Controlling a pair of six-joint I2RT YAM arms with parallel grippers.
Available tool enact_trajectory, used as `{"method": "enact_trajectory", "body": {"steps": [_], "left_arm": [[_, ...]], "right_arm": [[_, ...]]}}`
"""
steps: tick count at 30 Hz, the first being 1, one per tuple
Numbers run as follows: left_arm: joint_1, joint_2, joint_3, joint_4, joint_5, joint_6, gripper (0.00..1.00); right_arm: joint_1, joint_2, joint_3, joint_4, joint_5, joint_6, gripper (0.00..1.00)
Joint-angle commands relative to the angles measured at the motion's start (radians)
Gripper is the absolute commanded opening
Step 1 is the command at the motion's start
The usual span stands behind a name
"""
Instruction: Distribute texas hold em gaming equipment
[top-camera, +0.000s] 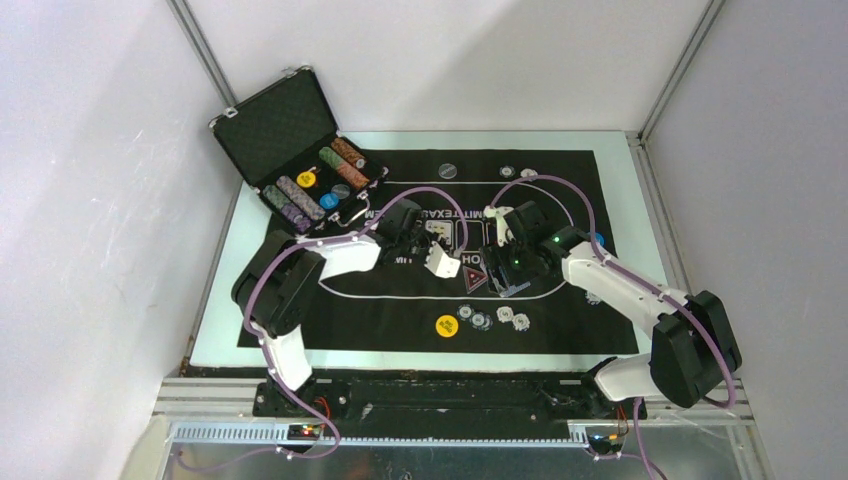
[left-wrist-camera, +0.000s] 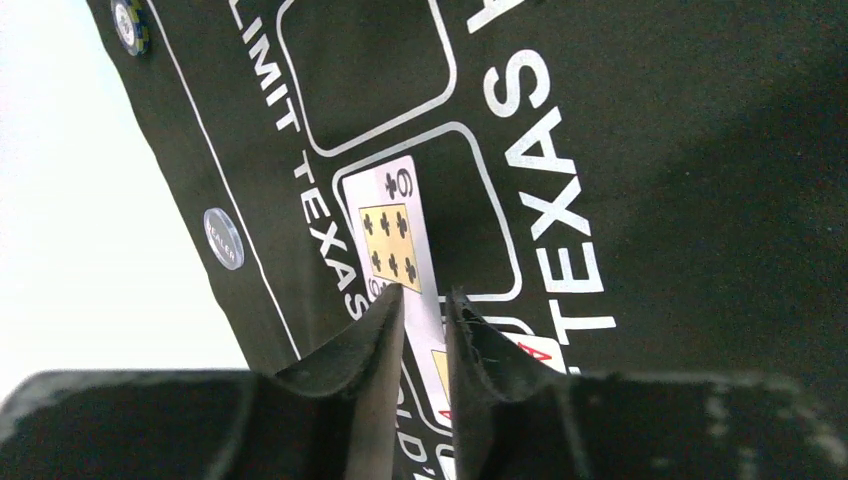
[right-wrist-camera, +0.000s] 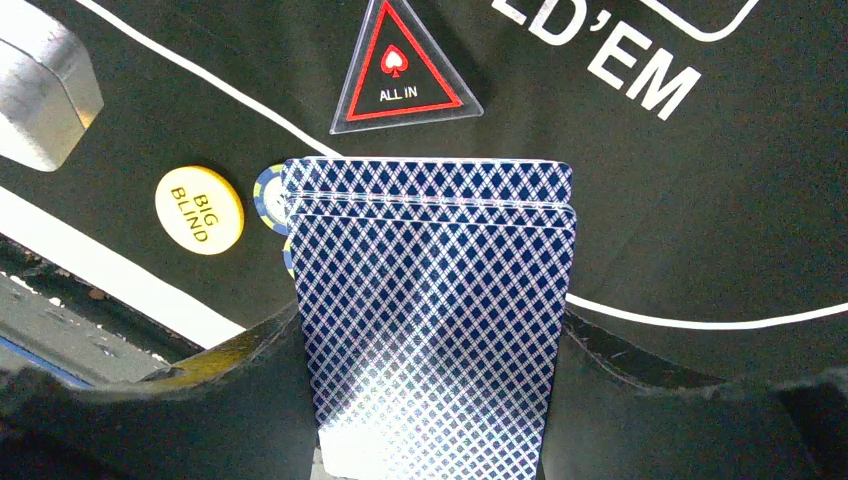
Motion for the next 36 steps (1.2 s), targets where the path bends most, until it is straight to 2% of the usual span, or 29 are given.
{"method": "enact_trajectory", "body": {"steps": [1,6,10,12,13,15,18,20,24,28,30,31,32,33,34,35,36], "left_arm": [[-0.009,0.002,0.053,-0.076,-0.005,-0.010,0.32],[-0.013,-0.004,0.060,-0.101,-0.007,-0.014,0.44],[-0.016,-0.017,0.068,-0.132,-0.005,-0.026,0.58],[-0.017,-0.039,0.058,-0.129,0.012,-0.041,0.76],[-0.017,-0.061,0.053,-0.125,0.038,-0.063,0.93],[-0.018,-0.103,0.039,-0.108,0.078,-0.103,0.99],[-0.017,-0.172,0.000,-0.060,0.128,-0.175,1.00],[-0.016,-0.233,-0.034,0.035,0.162,-0.255,1.00],[-0.010,-0.363,-0.109,0.267,0.199,-0.467,1.00],[-0.008,-0.504,-0.221,0.632,0.131,-0.719,1.00],[-0.008,-0.558,-0.282,0.842,0.055,-0.877,1.00],[-0.008,-0.579,-0.322,0.975,-0.010,-1.017,1.00],[-0.008,-0.616,-0.341,1.029,-0.109,-1.202,1.00],[-0.008,-0.636,-0.376,1.103,-0.164,-1.275,1.00],[-0.008,-0.677,-0.392,1.121,-0.282,-1.429,1.00],[-0.008,-0.697,-0.419,1.108,-0.335,-1.497,1.00],[-0.008,-0.737,-0.432,1.042,-0.408,-1.625,1.00]], "right_arm": [[-0.007,-0.005,0.003,0.041,-0.006,0.008,0.00],[-0.007,-0.008,0.001,0.040,-0.006,0.008,0.00],[-0.006,-0.014,-0.003,0.039,-0.004,0.007,0.00],[-0.007,-0.020,-0.005,0.038,-0.001,0.006,0.00],[-0.007,-0.024,-0.007,0.038,0.000,0.006,0.00],[-0.007,-0.030,-0.009,0.038,0.002,0.006,0.00],[-0.007,-0.036,-0.011,0.036,0.003,0.011,0.00],[-0.007,-0.043,-0.012,0.034,0.008,0.017,0.00],[-0.007,-0.056,-0.018,0.031,0.018,0.028,0.00],[-0.011,-0.073,-0.022,0.029,0.035,0.046,0.00],[-0.023,-0.075,-0.023,0.028,0.047,0.063,0.00],[-0.028,-0.075,-0.024,0.026,0.045,0.073,0.00],[-0.038,-0.074,-0.026,0.026,0.046,0.077,0.00],[-0.044,-0.073,-0.027,0.026,0.050,0.084,0.00],[-0.046,-0.073,-0.028,0.026,0.055,0.088,0.00],[-0.050,-0.073,-0.029,0.025,0.071,0.098,0.00],[-0.056,-0.074,-0.031,0.024,0.078,0.106,0.00]]}}
